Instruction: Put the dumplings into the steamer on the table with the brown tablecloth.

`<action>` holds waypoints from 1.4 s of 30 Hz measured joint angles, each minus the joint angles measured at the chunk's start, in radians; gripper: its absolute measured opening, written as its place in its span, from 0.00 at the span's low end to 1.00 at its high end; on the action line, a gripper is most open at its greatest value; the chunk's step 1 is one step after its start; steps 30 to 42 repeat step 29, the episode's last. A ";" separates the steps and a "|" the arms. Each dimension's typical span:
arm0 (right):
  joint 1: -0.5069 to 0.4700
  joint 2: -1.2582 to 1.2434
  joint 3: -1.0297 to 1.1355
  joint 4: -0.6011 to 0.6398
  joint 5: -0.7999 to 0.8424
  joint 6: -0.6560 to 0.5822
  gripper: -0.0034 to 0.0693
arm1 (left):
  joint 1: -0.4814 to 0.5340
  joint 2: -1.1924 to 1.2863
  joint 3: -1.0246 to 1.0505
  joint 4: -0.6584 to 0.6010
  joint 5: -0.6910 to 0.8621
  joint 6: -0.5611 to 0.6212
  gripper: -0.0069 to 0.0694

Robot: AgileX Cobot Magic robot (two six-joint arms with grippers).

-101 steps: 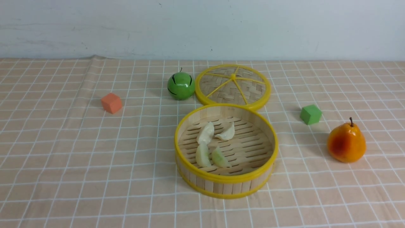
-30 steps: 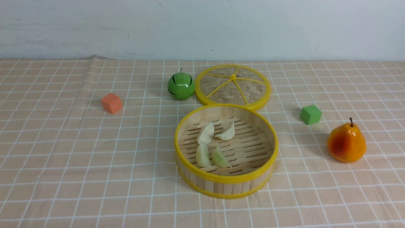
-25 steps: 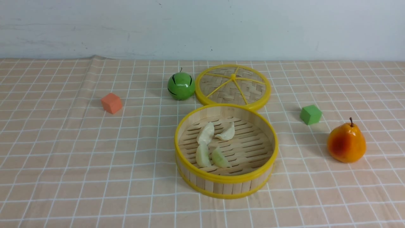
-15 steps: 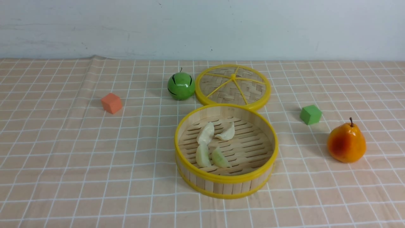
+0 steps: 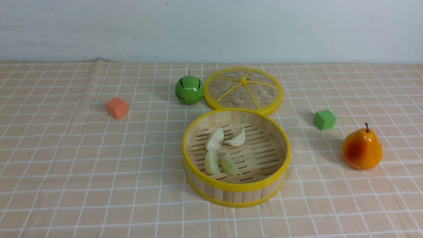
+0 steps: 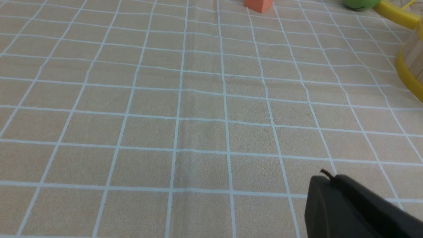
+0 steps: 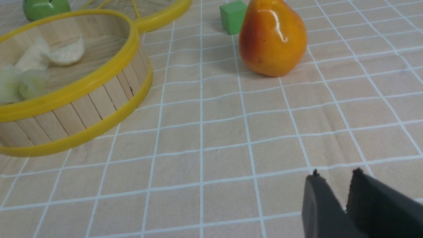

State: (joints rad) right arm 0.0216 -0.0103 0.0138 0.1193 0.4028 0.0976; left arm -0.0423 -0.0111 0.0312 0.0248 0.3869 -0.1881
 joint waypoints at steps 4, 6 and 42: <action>0.000 0.000 0.000 0.000 0.000 0.000 0.25 | 0.000 0.000 0.000 0.000 0.000 0.000 0.09; 0.000 0.000 0.000 0.000 0.000 0.000 0.26 | 0.000 0.000 0.000 0.000 0.000 0.000 0.09; 0.000 0.000 0.000 0.000 0.000 0.000 0.30 | 0.000 0.000 0.000 0.000 0.000 0.000 0.09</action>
